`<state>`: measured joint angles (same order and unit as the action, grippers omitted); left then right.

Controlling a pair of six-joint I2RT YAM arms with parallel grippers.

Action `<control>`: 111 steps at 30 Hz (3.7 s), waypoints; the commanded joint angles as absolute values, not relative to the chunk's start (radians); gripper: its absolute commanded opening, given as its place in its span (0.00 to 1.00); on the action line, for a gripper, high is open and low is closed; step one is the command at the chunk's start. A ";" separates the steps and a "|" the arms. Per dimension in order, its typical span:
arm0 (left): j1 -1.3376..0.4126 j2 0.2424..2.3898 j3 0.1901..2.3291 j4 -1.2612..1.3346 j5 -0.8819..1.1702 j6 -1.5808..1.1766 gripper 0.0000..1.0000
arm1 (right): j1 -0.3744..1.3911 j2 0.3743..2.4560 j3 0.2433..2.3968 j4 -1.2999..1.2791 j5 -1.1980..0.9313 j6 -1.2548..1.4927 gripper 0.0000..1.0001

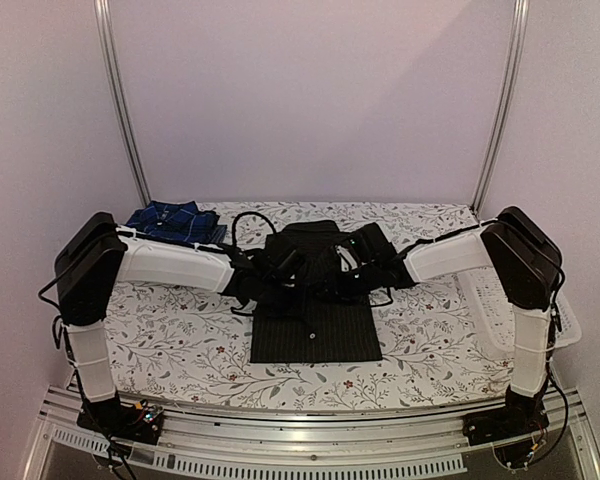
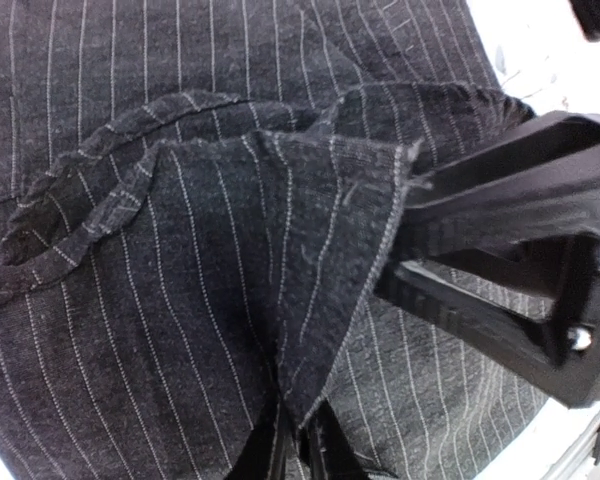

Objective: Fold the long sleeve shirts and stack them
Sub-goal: Smooth out the 2/3-rectangle-folded shirt at the center of the board, then pick up the 2/3-rectangle-folded shirt from the center of the board.

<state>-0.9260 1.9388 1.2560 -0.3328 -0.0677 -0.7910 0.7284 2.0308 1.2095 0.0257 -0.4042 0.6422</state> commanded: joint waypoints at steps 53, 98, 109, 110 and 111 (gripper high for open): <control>-0.562 1.934 1.077 -0.091 0.207 -0.624 0.11 | 0.711 2.138 1.529 -0.322 -0.196 0.333 0.31; -0.808 1.381 0.520 -0.050 0.305 -0.915 0.29 | 0.588 1.569 0.830 -0.257 -0.208 0.464 0.45; -0.823 1.418 0.510 -0.034 0.293 -0.935 0.28 | 0.707 1.391 0.615 -0.200 -0.235 0.644 0.36; -0.822 1.419 0.508 -0.034 0.294 -0.936 0.28 | 0.719 1.391 0.608 -0.192 -0.237 0.655 0.35; -0.824 1.418 0.507 -0.034 0.294 -0.937 0.28 | 0.732 1.392 0.604 -0.187 -0.237 0.669 0.35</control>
<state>-0.8070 1.4052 0.5186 -0.0574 0.3019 -0.9283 0.6960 1.4128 0.6289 -0.2359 -0.2234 0.5892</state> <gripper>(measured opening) 0.280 0.356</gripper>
